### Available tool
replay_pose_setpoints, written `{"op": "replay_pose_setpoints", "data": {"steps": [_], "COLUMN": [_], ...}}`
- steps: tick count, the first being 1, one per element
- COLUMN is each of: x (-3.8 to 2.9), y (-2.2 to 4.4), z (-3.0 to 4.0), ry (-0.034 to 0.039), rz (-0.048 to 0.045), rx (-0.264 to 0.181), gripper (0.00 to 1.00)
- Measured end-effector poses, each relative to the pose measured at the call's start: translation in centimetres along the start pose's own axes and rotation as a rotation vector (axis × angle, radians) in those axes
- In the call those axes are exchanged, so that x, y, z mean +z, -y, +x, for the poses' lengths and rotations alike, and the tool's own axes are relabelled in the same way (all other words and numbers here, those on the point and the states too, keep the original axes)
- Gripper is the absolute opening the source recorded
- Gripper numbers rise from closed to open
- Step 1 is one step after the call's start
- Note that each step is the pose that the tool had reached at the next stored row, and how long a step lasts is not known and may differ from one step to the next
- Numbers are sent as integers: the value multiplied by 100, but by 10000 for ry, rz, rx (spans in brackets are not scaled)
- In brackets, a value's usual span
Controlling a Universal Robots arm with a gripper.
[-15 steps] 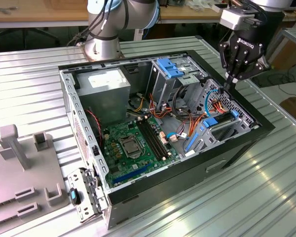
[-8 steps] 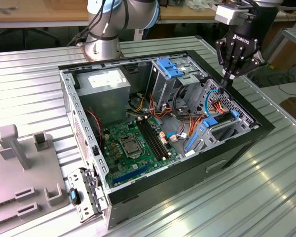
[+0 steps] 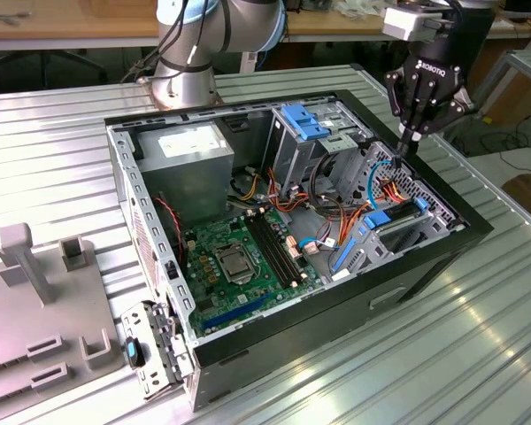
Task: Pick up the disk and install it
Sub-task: 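Insert the second disk wire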
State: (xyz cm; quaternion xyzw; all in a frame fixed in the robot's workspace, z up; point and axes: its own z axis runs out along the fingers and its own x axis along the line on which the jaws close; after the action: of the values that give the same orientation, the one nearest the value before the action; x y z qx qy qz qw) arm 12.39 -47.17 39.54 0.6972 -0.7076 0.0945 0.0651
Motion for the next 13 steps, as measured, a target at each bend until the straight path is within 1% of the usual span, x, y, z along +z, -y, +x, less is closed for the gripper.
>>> {"op": "replay_pose_setpoints", "data": {"steps": [1,3,4,5,7,8,9,10,11,12,13], "x": [0,-3,-11,-1,27,86,87,88,88,89,88], "y": [0,0,-1,-3,-1,-3,1,3,5,6,8], "z": [0,-27,-81,-139,-160,-174,-175,-175,-174,-174,-174], "ry": [1,-7,-22,-28,-29,-57,-111,-213,-342,-515,-843], "rz": [0,0,0,-36,-110,-268,-268,-264,-259,-249,-234], "rx": [0,0,-2,-6,77,612,627,626,624,620,616], "gripper": [11,24,30,30,30,30,30,30,30,30,30]}}
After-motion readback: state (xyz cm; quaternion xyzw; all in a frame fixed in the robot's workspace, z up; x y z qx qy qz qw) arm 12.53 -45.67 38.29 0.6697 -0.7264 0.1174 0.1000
